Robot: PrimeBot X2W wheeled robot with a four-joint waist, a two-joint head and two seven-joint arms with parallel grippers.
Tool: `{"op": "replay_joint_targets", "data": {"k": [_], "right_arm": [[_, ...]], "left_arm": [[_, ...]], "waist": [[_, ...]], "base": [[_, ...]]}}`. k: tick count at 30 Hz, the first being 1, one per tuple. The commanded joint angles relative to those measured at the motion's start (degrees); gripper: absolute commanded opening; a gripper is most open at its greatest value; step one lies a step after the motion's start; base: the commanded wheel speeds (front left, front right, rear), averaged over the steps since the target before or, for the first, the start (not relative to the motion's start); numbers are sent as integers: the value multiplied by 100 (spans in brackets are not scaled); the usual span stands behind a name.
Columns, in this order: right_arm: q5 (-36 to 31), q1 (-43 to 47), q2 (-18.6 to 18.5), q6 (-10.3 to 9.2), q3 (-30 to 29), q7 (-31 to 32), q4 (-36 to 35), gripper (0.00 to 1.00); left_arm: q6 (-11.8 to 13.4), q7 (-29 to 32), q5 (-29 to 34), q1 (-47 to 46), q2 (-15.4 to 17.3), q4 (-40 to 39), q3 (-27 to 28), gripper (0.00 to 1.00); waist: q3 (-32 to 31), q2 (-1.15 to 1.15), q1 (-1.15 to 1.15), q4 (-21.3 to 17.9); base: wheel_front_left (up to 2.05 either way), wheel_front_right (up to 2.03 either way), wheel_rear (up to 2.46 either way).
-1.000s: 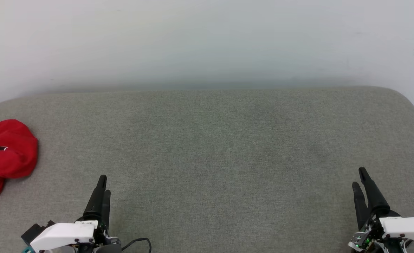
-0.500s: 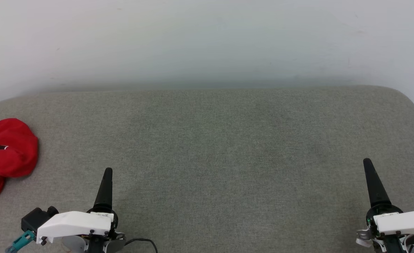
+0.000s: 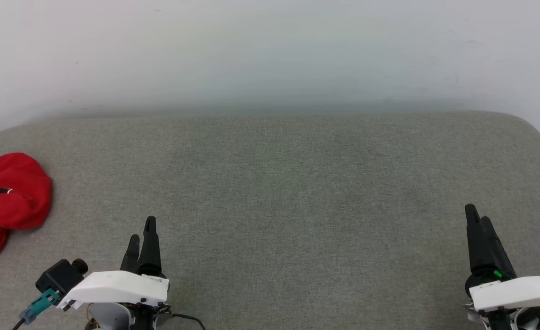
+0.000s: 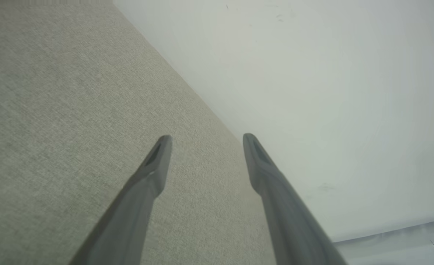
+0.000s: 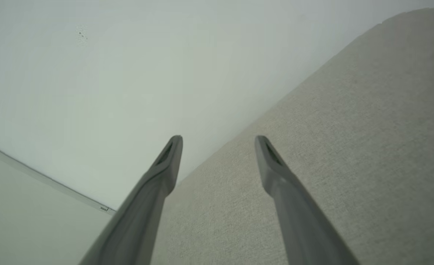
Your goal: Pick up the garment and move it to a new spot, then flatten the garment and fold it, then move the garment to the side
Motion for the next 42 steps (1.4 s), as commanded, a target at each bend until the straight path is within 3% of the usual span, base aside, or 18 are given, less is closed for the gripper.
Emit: {"op": "replay_joint_targets", "data": {"k": [1, 32, 42], "right_arm": [[-204, -14, -15, 0, 12, -59, -134, 100], [-2792, 355, -15, 0, 129, -628, -516, 100], [-3420, 430, -15, 0, 166, -765, -656, 100]], "left_arm": [[43, -59, 195, -28, 23, -117, -36, 100], [493, -623, 2819, 209, 52, -344, -568, 100], [591, -763, 3412, 234, 79, -373, -768, 100]], "waist": [[0, 0, 0, 3], [-14, 0, 0, 17], [-21, 0, 0, 29]], "base": [[0, 0, 0], [0, 0, 0], [0, 0, 0]]}}
